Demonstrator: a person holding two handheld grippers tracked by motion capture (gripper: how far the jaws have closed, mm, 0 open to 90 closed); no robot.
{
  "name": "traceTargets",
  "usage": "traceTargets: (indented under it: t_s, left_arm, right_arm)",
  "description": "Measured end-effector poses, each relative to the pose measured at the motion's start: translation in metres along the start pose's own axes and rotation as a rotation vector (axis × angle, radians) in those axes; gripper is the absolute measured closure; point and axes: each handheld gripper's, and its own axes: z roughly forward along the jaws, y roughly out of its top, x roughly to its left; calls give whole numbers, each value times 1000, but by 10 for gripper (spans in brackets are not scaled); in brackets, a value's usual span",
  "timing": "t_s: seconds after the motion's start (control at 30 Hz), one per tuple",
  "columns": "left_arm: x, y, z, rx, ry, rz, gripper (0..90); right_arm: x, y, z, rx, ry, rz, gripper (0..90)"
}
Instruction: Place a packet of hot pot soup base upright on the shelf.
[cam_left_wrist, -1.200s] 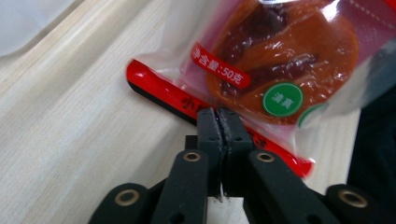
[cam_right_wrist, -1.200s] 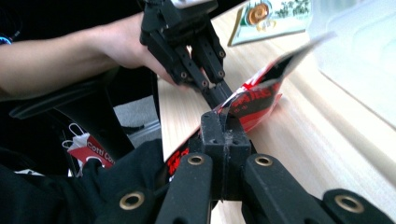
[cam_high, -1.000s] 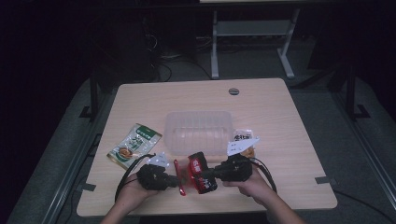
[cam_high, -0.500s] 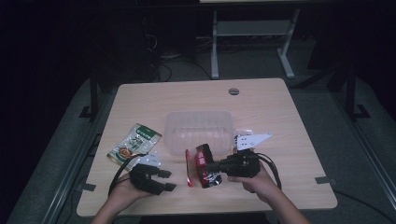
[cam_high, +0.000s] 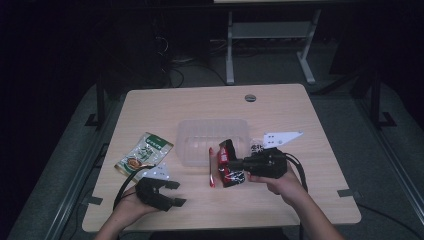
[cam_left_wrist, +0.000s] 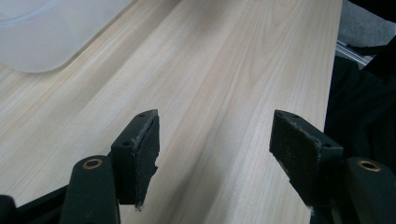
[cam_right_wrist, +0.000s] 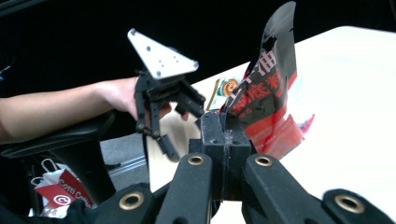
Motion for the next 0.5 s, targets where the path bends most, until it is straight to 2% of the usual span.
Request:
traceTargets:
  t_s: [0.1, 0.5]
  left_arm:
    - [-2, 0, 2, -4, -3, -17, 317]
    - [-3, 1, 7, 13, 10, 10, 275]
  right_arm:
    - [-5, 6, -4, -6, -21, -5, 900]
    - [-24, 27, -10, -13, -79, -15, 900]
